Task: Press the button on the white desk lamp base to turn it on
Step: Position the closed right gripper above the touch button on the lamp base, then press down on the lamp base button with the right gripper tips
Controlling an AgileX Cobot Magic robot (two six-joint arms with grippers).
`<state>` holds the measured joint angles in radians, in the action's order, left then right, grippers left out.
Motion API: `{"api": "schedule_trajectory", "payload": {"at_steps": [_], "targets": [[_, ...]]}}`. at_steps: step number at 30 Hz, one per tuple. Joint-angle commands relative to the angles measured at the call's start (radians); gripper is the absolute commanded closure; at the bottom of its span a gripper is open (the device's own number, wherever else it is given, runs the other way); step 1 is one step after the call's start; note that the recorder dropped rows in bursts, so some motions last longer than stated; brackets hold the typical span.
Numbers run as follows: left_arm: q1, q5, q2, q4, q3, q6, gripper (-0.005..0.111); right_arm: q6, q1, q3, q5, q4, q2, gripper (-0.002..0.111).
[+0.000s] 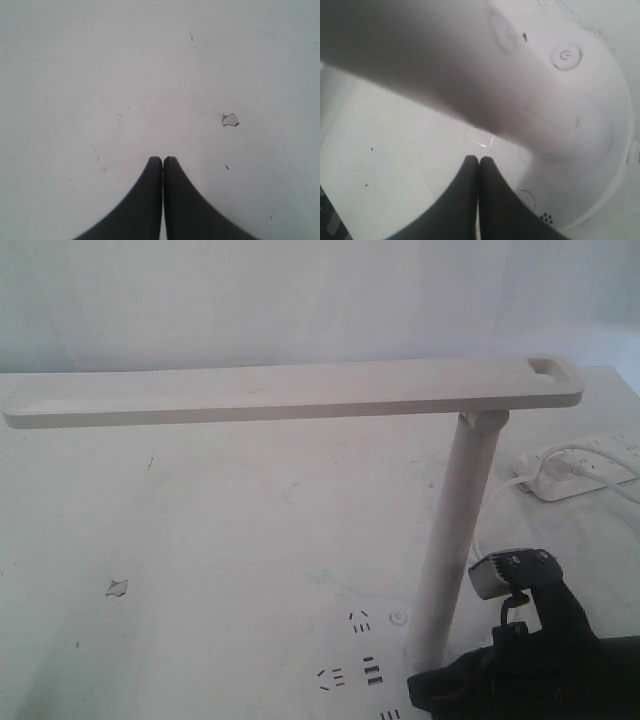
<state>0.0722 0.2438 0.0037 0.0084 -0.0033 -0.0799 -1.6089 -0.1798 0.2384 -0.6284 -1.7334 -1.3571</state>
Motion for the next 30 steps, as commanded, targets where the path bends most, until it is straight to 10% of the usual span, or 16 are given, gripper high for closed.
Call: {"api": "schedule_trajectory", "payload": {"at_steps": [1, 30], "targets": [[-0.005, 0.003, -0.004, -0.003, 0.003, -0.003, 0.107, 0.074, -0.005, 0.006, -0.002, 0.063, 0.000, 0.108], [-0.005, 0.003, -0.004, -0.003, 0.003, -0.003, 0.107, 0.123, -0.005, 0.004, 0.068, 0.098, -0.102, 0.108]]}}
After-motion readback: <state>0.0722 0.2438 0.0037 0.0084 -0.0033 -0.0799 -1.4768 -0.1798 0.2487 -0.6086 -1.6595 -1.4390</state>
